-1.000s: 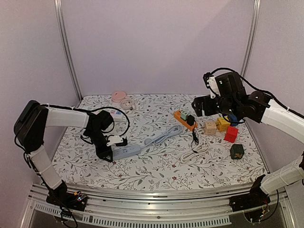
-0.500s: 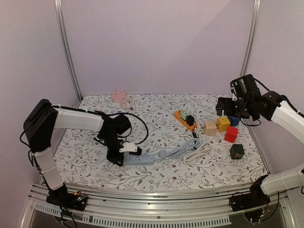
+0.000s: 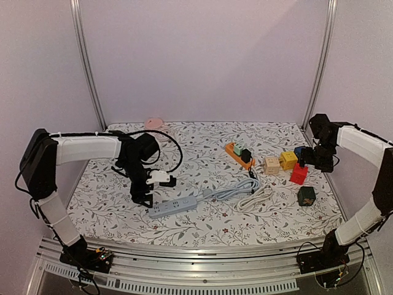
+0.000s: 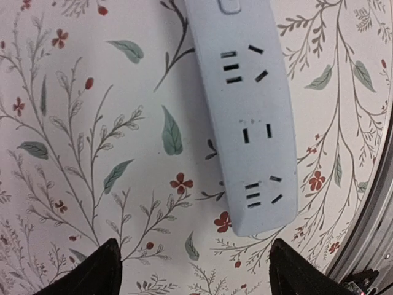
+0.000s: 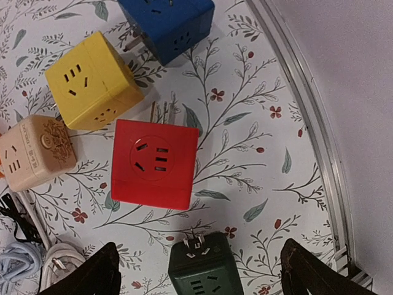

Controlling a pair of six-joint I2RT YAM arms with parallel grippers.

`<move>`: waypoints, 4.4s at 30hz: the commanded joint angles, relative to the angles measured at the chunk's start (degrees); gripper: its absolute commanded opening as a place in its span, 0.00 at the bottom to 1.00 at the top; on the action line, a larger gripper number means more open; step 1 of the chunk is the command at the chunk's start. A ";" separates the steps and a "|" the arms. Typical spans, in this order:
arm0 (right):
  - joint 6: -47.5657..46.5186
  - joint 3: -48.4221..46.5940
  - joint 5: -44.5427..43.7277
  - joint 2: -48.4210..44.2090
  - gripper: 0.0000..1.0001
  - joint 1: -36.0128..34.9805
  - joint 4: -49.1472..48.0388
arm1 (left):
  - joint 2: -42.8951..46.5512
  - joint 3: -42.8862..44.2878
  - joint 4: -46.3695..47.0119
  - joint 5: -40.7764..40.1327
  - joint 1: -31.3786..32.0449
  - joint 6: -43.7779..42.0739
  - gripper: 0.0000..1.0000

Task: Insert the plug
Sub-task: Move the socket to the center of the board, then pick up the plug from the center of the board.

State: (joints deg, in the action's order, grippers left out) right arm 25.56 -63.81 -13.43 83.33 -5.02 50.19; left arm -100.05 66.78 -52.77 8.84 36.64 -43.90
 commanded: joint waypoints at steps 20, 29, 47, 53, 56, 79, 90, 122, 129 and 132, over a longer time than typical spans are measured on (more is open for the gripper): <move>-8.23 -25.42 14.94 32.42 0.76 -10.81 -3.06 | 4.57 4.46 -4.07 2.40 -7.89 4.26 0.82; -8.67 -24.53 9.89 32.34 0.71 -12.09 -0.48 | 3.44 5.52 -4.05 2.17 -8.23 4.34 0.82; -12.35 -22.25 9.01 28.53 0.04 -12.62 -0.76 | 4.84 7.18 -6.31 4.44 -8.95 5.58 0.81; -12.99 -21.11 9.89 15.45 0.00 -15.35 -2.27 | 5.17 13.33 -8.73 7.27 -9.05 7.83 0.82; -11.88 -22.25 9.98 9.15 0.00 -18.35 -2.37 | 5.66 18.14 -11.42 8.75 -9.05 8.21 0.82; -8.56 -24.72 5.64 -0.95 0.00 -55.32 -20.84 | 49.11 -3.76 25.73 -7.06 16.22 -12.02 0.99; -4.53 -22.49 6.84 -0.34 0.00 -59.08 -27.34 | 35.54 -6.35 49.83 -15.89 23.03 -11.35 1.00; -5.71 -24.15 12.78 0.32 0.00 -60.26 -28.34 | 30.99 -1.50 47.37 -10.25 23.65 -6.48 0.00; -10.73 -21.78 16.74 -2.59 0.60 -60.23 -29.41 | 33.03 0.09 43.41 -7.34 23.66 0.16 0.00; -16.58 -18.93 17.80 -6.15 0.98 -60.23 -29.60 | 34.56 1.44 39.92 -3.20 23.50 5.98 0.00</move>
State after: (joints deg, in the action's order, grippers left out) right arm 17.45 -85.67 -1.10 82.63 -64.12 22.04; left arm -68.03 65.49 -8.91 0.36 59.37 -46.26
